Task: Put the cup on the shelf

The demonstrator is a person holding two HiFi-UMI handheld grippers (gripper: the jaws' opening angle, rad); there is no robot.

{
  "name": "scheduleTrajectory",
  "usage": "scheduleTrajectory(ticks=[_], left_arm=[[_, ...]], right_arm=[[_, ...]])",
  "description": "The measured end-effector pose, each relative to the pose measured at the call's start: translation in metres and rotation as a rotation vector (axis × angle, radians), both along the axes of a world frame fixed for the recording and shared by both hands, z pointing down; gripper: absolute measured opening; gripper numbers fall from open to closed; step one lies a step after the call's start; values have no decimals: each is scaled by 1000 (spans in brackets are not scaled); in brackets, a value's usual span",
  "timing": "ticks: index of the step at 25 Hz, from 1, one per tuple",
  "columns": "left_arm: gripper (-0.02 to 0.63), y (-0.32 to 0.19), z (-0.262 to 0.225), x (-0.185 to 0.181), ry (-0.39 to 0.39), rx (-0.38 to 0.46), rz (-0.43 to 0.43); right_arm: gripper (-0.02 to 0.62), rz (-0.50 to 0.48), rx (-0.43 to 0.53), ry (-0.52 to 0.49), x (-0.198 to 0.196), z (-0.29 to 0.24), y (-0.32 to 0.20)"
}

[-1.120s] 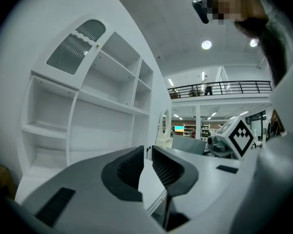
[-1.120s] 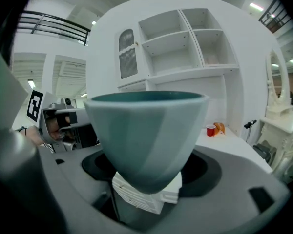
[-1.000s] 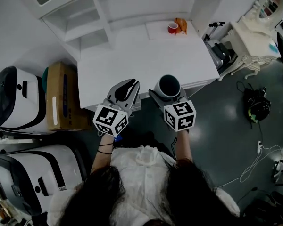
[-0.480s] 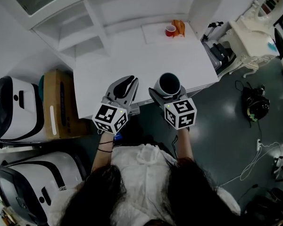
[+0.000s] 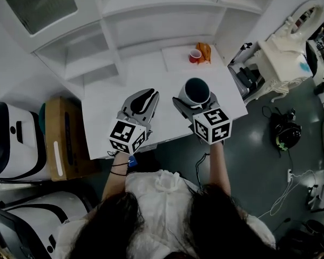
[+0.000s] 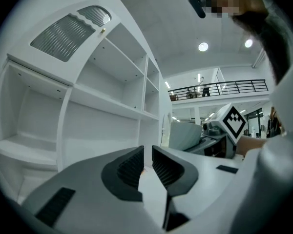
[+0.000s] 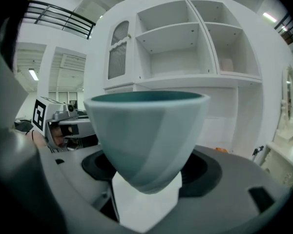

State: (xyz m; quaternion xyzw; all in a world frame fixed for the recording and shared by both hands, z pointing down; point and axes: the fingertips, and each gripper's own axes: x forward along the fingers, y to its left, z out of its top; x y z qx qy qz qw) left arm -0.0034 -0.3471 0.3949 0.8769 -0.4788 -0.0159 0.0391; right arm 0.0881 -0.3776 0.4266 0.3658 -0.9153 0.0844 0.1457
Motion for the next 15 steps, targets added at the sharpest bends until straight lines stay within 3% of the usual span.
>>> scheduleTrajectory(ticks=[7, 15], left_arm=[[61, -35, -18, -27, -34, 24, 7], [61, -65, -37, -46, 7, 64, 6]], right_arm=[[349, -93, 111, 16, -23, -74, -60], [349, -176, 244, 23, -46, -176, -132]])
